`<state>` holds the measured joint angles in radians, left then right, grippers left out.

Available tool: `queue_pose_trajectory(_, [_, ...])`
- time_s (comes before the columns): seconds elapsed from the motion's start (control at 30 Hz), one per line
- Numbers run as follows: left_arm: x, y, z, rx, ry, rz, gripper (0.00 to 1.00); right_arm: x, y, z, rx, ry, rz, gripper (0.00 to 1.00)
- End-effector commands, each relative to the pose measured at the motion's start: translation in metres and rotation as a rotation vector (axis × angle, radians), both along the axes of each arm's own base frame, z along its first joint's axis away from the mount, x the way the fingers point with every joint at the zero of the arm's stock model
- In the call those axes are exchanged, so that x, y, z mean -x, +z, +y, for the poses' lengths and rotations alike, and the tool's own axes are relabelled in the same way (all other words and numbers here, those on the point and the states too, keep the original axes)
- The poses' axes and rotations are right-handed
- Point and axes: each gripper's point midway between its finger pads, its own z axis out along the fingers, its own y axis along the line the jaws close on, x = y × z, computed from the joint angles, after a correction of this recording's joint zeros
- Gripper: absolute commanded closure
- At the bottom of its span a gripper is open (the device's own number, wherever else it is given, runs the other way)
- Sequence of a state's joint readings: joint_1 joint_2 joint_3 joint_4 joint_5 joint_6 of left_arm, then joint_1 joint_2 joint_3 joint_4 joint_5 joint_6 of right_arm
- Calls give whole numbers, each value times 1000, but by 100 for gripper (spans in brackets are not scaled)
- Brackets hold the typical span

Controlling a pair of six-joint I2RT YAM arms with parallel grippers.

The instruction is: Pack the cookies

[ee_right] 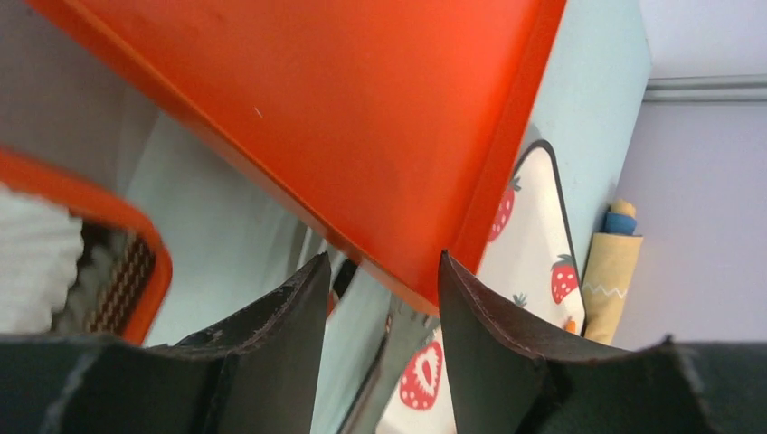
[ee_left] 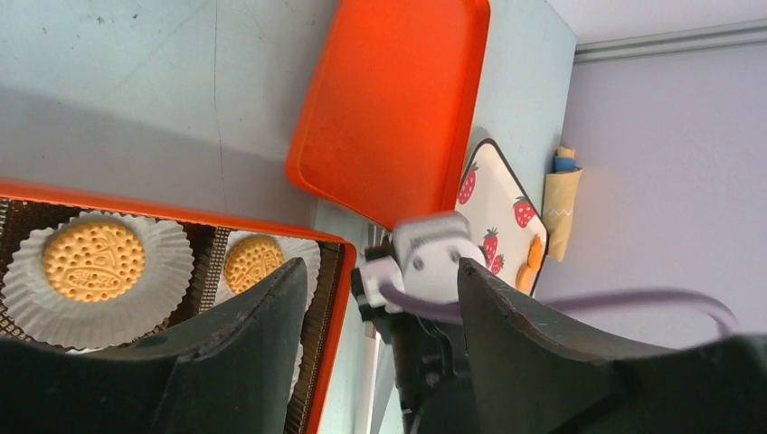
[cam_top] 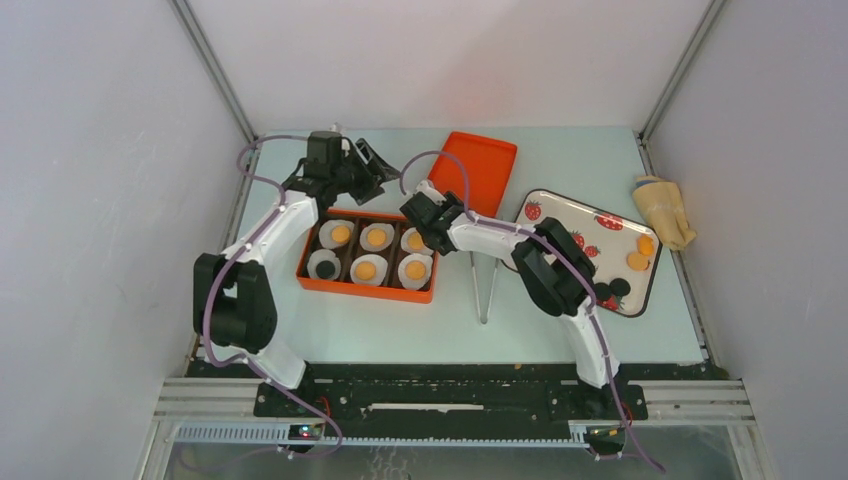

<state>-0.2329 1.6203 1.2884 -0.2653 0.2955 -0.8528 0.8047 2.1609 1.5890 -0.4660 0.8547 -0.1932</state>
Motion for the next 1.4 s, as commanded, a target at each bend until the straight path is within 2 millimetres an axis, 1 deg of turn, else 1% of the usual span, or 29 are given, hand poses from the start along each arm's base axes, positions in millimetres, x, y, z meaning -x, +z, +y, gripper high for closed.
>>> queue_pose_trajectory(0.0, [5,17,2,14,-28,-70,33,-28,-8,2,-7,-25,-22,46])
queue_pose_trajectory(0.13, [5,15,3,23,-23,-70,34,-45,-27,-3,25,-47,9,54])
queue_pose_trajectory(0.17, [5,15,4,24,-22,-69,34,-49,-30,-5,32,-55,9,56])
queue_pose_trajectory(0.2, [5,14,4,26,-22,-69,34,-54,-30,-6,35,-61,1,60])
queue_pose_trajectory(0.23, [5,14,3,29,-25,-69,34,-60,-27,-6,28,-71,-17,67])
queue_pose_trajectory(0.33, [5,11,2,36,-29,-66,34,-72,-18,-8,40,-92,-62,82])
queue_pose_trajectory(0.4, [5,10,2,40,-25,-67,34,-76,-13,-10,54,-103,-83,93])
queue_pose_trajectory(0.43, [5,10,1,44,-27,-70,34,-77,-12,-9,56,-103,-90,97])
queue_pose_trajectory(0.47, [4,10,1,47,-27,-69,34,-77,-11,-9,57,-101,-92,99])
queue_pose_trajectory(0.5, [4,10,1,50,-30,-73,34,-79,-7,-10,58,-108,-110,100])
queue_pose_trajectory(0.63, [4,9,-1,54,-36,-73,34,-79,15,-10,43,-123,-157,100])
queue_pose_trajectory(0.7, [4,9,-1,54,-36,-74,34,-78,33,-7,8,-114,-184,100])
queue_pose_trajectory(0.8, [3,11,-1,55,-40,-78,34,-71,69,5,-124,-89,-180,100])
queue_pose_trajectory(0.93, [5,19,2,44,-35,-106,34,-57,130,21,-357,-12,-169,100])
queue_pose_trajectory(0.97, [5,21,3,39,-30,-113,34,-52,151,23,-429,5,-170,100])
queue_pose_trajectory(1.03, [7,25,7,28,-17,-127,34,-41,176,29,-558,36,-135,100])
queue_pose_trajectory(1.07, [9,29,10,24,-10,-140,34,-36,197,26,-633,52,-136,100])
queue_pose_trajectory(1.1, [10,32,12,17,-1,-151,34,-29,213,25,-701,72,-127,100])
queue_pose_trajectory(1.2, [15,47,27,-19,58,-202,34,-9,251,19,-929,123,-83,100])
queue_pose_trajectory(1.27, [19,59,39,-44,109,-241,34,2,273,9,-1072,150,-64,100])
queue_pose_trajectory(1.3, [22,65,45,-57,131,-263,34,8,281,9,-1156,176,-42,100])
queue_pose_trajectory(1.33, [24,72,49,-66,147,-282,34,12,287,3,-1210,184,-30,100])
queue_pose_trajectory(1.37, [27,75,53,-74,160,-292,34,17,289,0,-1246,194,-4,100])
